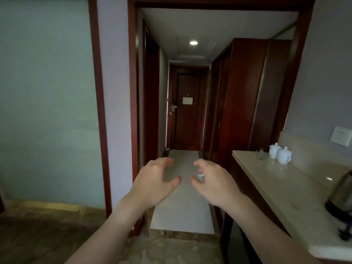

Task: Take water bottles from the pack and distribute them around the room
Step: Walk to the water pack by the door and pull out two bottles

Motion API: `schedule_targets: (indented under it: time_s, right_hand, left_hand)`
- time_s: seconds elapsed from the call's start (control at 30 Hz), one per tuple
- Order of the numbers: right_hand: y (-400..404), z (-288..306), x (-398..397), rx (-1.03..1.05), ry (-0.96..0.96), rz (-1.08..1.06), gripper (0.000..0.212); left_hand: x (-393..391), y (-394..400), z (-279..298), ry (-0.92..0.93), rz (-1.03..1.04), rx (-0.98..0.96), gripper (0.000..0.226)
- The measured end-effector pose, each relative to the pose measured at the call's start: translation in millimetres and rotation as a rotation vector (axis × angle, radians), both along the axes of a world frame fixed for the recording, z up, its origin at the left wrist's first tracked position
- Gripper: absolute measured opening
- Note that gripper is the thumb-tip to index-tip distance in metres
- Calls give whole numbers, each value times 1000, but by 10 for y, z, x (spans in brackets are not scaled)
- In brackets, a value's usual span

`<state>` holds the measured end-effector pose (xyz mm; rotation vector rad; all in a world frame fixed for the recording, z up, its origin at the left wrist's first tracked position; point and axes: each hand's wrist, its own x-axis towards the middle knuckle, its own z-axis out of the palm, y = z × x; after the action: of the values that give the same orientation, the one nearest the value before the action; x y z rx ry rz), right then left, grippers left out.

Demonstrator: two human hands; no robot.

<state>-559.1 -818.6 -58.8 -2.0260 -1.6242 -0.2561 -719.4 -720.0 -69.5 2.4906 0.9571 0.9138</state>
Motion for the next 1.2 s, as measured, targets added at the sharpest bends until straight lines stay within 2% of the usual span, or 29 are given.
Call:
schedule_targets:
  time_s: [0.27, 0.5, 0.77, 0.93, 1.2]
  right_hand:
    - [1393, 196, 1089, -26, -23, -98, 48]
    - [2510, 26, 2217, -39, -10, -197, 48]
    - [4061, 86, 3640, -19, -37, -129, 49]
    - [5139, 195, 4224, 4, -8, -71, 51]
    - [6965, -26, 5126, -49, 14, -75, 49]
  left_hand:
    - [1102, 1557, 124, -3, -73, -10, 62]
    - [2162, 2690, 20, 46, -107, 32, 62]
    - [3547, 4133, 162, 79, -74, 82, 61]
    - [4097, 5087, 258, 38, -27, 64, 59]
    - [4961, 6910, -3, 29, -3, 32, 58]
